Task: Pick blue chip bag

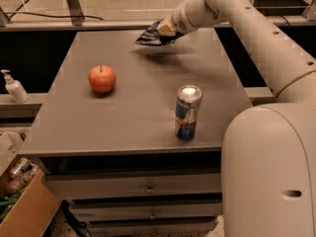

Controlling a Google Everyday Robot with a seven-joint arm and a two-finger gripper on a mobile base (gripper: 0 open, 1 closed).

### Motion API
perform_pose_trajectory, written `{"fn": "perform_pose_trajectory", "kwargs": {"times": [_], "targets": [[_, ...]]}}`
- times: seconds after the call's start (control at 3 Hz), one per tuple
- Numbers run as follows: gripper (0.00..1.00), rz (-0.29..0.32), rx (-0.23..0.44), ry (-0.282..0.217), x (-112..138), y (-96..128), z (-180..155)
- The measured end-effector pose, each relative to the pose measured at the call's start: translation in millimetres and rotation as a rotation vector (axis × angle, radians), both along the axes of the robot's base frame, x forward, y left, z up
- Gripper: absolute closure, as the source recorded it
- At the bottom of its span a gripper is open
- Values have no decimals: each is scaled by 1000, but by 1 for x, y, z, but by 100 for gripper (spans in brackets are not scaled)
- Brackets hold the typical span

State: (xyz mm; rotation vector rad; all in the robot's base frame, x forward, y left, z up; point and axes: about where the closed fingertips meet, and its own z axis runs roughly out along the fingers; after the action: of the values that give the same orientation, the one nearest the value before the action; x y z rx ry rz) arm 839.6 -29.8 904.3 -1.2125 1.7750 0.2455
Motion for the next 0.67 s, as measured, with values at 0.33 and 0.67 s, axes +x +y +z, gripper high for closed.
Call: {"fn": "perform_pose_trajectory", "kwargs": {"times": [0.33, 0.67], "targets": [[100, 21, 35, -20, -14, -6, 34], [100, 42, 48, -27, -30, -13, 56]]}}
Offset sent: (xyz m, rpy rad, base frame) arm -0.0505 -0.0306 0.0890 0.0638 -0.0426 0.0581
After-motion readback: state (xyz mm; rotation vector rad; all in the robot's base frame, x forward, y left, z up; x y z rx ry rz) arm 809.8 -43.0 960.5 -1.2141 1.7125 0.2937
